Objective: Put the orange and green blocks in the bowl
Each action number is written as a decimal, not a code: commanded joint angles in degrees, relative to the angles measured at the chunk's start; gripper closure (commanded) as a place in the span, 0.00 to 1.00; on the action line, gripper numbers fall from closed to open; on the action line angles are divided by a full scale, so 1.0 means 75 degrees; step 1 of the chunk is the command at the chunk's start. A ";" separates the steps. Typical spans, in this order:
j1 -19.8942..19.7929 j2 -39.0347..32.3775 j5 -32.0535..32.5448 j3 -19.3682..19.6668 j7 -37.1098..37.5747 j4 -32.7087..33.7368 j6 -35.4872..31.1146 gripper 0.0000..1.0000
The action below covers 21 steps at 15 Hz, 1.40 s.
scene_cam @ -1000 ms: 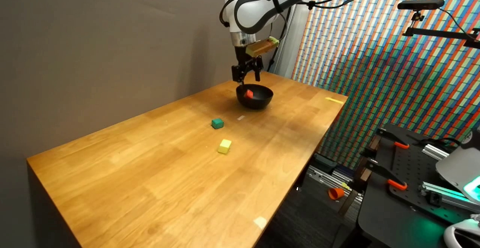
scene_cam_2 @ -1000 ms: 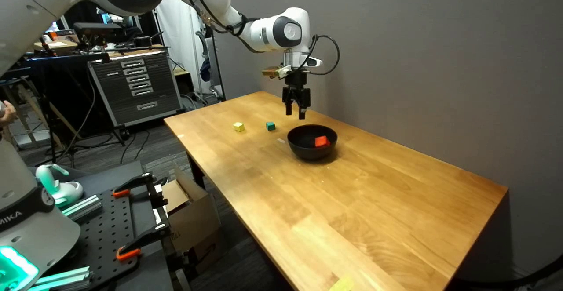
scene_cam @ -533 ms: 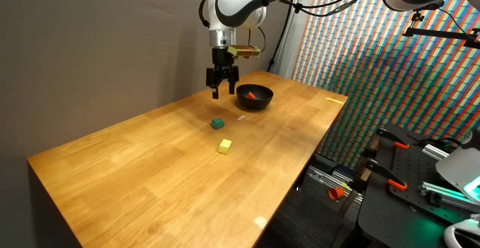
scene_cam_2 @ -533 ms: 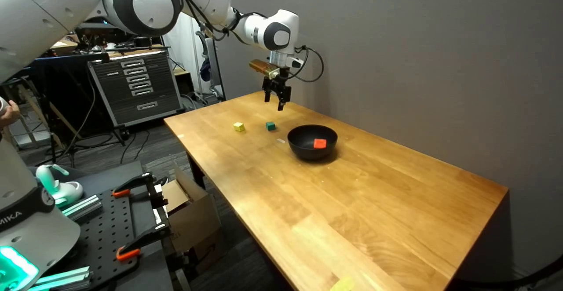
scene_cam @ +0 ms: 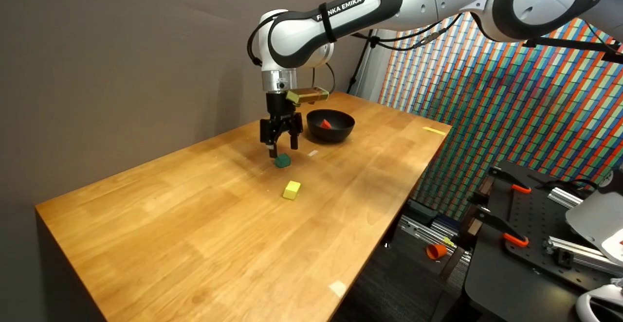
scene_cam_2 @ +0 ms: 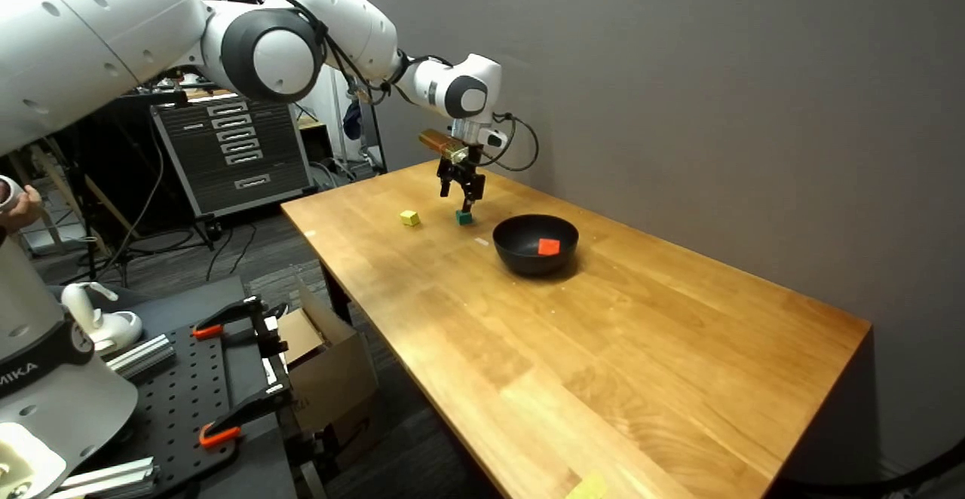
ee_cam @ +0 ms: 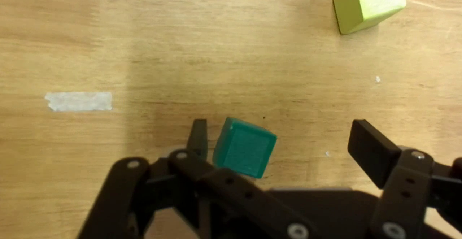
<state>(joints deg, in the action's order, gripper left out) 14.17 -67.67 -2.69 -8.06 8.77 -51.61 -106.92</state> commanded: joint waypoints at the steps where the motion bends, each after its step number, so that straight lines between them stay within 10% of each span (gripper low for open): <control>1: 0.0119 -0.0558 -0.0046 0.0077 -0.0135 0.0823 0.0224 0.00; 2: 0.0167 -0.0620 0.0012 0.0132 -0.0097 0.0895 0.0227 0.25; 10: 0.0466 -0.0738 0.0674 0.0659 0.0164 0.1140 0.0033 0.82; 21: 0.0916 0.0739 0.2068 0.2137 0.1265 0.0607 0.1094 0.84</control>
<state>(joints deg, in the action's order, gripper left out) 20.20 -66.56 10.59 4.94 14.60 -44.43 -102.54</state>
